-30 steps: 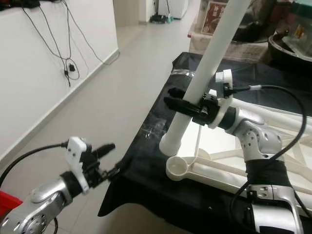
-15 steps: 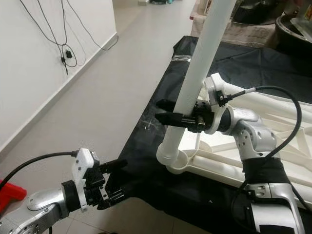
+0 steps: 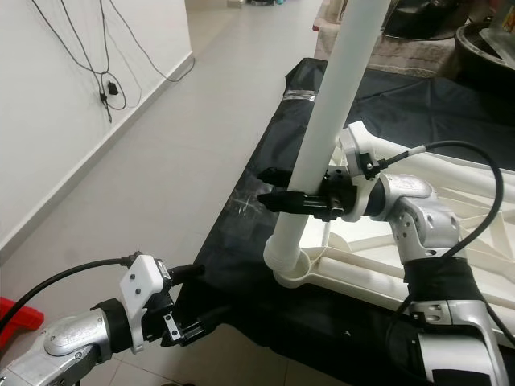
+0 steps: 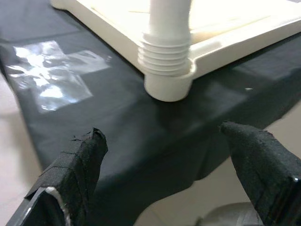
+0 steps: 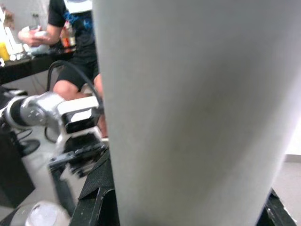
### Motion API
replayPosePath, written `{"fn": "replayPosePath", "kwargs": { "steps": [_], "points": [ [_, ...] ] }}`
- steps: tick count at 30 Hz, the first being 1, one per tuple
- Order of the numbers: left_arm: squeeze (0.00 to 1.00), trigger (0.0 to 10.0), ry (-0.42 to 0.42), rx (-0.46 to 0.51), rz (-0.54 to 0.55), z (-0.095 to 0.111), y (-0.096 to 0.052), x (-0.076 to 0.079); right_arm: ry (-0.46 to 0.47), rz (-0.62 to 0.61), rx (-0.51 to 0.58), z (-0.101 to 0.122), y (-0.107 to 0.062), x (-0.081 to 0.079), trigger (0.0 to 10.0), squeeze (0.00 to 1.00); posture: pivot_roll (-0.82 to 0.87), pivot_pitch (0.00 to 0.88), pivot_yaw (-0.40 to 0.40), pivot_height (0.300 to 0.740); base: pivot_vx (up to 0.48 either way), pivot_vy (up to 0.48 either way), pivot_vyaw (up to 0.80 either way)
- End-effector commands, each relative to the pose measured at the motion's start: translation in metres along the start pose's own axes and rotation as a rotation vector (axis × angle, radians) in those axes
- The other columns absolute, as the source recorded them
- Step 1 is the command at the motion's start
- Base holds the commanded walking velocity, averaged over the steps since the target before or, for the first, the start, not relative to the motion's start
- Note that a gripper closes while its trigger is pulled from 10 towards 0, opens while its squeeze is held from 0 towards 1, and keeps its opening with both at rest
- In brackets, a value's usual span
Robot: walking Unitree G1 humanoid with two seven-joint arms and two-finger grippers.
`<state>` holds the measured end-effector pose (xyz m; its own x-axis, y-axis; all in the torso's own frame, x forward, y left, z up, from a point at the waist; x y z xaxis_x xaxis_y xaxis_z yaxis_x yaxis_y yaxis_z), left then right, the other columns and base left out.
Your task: Building children table
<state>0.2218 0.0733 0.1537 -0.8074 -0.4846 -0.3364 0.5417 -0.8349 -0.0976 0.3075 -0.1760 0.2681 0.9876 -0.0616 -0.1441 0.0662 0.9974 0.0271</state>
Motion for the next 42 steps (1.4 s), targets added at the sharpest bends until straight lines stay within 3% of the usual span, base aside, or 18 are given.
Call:
{"fn": "replayPosePath", "kwargs": {
  "steps": [1,12,18,22,32,42],
  "points": [
    [0.00,10.0,0.032,0.006,0.029,0.002,0.000,0.001,0.007,0.019,-0.024,-0.005,0.000,-0.005,10.0,0.00,0.10,0.173,-0.005,0.740,0.000,0.000,0.00],
    [0.00,10.0,0.035,0.016,0.092,-0.001,0.003,0.000,0.014,0.039,-0.051,-0.017,0.005,-0.008,10.0,0.00,0.10,0.150,-0.002,0.740,0.000,0.000,0.00],
    [0.00,10.0,0.039,0.016,0.097,-0.002,0.003,0.000,0.011,-0.023,-0.099,-0.032,0.009,0.003,10.0,0.00,0.11,0.150,-0.005,0.740,0.000,0.000,0.00],
    [0.00,10.0,0.033,0.021,0.086,-0.001,0.003,0.003,-0.005,-0.076,-0.091,-0.030,0.008,0.014,10.0,0.00,0.11,0.163,-0.011,0.740,0.000,0.000,0.00],
    [0.00,10.0,0.032,0.025,0.084,0.001,0.002,0.007,0.022,-0.019,-0.105,-0.018,-0.002,0.009,10.0,0.00,0.11,0.177,-0.008,0.740,0.000,0.000,0.00],
    [0.00,10.0,0.029,0.027,0.076,0.001,0.003,0.008,0.018,-0.019,-0.125,-0.021,-0.006,0.010,10.0,0.00,0.11,0.180,-0.005,0.740,0.000,0.000,0.00]
  ]
}}
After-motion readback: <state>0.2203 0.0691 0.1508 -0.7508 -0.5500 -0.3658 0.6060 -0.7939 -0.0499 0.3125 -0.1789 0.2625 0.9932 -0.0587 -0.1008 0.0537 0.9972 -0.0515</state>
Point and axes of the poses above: a point about 5 cm out from each wrist's last joint towards the gripper, its own y axis pointing out of the wrist towards the gripper, its own z axis along the axis of the wrist's last joint, x = y × z, the point moved 3 cm from there along y, pointing out of the wrist towards the gripper, and after that the axes turned 15 degrees about y, right-handed, at the moved point
